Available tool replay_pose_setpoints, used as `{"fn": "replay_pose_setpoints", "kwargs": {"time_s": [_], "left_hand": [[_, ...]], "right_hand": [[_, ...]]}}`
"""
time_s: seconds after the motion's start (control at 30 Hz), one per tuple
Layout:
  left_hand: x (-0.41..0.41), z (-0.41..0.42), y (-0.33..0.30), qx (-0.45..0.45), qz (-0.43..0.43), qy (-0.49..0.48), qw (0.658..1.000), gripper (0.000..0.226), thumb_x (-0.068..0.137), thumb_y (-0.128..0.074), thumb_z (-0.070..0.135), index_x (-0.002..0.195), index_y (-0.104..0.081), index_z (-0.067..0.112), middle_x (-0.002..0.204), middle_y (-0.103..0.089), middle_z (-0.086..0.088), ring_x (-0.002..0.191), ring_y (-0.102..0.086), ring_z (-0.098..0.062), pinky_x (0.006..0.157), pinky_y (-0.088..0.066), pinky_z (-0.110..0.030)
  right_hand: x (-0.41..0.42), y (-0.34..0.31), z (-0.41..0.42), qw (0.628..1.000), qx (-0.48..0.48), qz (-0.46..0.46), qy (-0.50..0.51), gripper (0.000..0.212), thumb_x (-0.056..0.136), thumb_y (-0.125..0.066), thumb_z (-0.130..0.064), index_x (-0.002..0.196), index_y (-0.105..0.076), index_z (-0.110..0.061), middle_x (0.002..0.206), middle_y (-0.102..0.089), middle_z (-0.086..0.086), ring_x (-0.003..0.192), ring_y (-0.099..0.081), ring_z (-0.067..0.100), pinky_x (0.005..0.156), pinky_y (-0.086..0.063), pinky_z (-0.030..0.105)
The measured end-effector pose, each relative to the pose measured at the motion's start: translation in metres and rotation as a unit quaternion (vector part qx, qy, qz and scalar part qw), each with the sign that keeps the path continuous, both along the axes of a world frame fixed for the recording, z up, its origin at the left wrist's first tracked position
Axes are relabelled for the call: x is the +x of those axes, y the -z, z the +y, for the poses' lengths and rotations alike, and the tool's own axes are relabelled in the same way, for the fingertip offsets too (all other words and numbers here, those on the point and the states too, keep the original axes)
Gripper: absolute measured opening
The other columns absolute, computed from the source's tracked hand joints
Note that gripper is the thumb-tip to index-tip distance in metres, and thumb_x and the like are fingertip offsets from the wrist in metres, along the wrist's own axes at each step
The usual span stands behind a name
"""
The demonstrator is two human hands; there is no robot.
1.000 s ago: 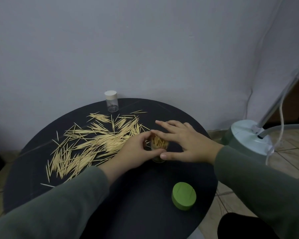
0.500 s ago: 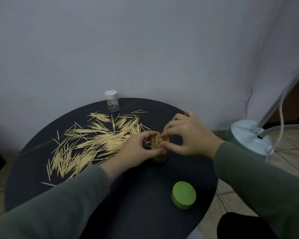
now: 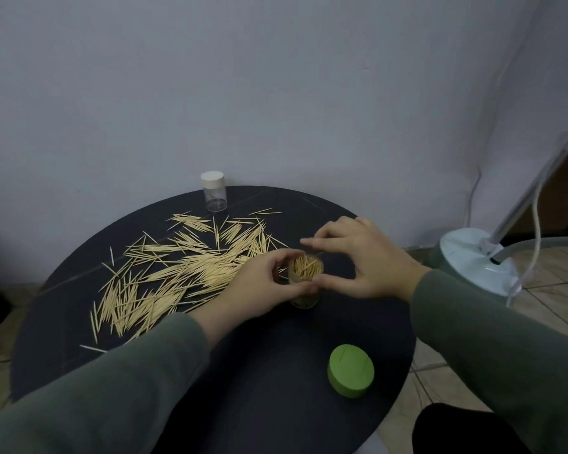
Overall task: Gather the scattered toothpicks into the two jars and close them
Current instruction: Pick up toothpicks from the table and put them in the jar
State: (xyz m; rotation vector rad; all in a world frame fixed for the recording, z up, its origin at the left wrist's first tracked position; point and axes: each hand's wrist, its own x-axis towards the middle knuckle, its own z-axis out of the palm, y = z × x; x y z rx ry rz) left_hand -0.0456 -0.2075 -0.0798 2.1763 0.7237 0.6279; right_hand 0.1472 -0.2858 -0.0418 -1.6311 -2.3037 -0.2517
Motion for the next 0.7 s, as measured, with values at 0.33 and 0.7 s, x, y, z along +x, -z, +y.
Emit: {"fn": "replay_pose_setpoints", "kwargs": {"time_s": [0.33, 0.7], "left_hand": [[0.0, 0.006, 0.004, -0.002, 0.013, -0.007, 1.0, 0.048, 0.079, -0.077, 0.021, 0.124, -0.06, 0.026, 0.092, -0.061, 0.021, 0.078, -0.056, 0.01, 0.065, -0.04, -0.004], [-0.001, 0.003, 0.0, -0.036, 0.004, 0.006, 0.999, 0.058, 0.073, -0.08, 0.037, 0.126, -0.058, 0.03, 0.099, -0.062, 0.024, 0.086, -0.052, 0.021, 0.07, -0.04, 0.001]], "right_hand": [[-0.019, 0.004, 0.006, 0.998, 0.02, -0.055, -0.025, 0.061, 0.088, -0.036, -0.069, 0.119, -0.068, -0.027, 0.102, -0.057, -0.007, 0.09, -0.044, 0.009, 0.081, -0.024, 0.029], [-0.005, 0.001, 0.007, 0.997, 0.073, -0.028, -0.028, 0.054, 0.085, -0.044, -0.067, 0.108, -0.072, -0.027, 0.088, -0.061, -0.01, 0.079, -0.047, 0.009, 0.074, -0.034, 0.035]]}}
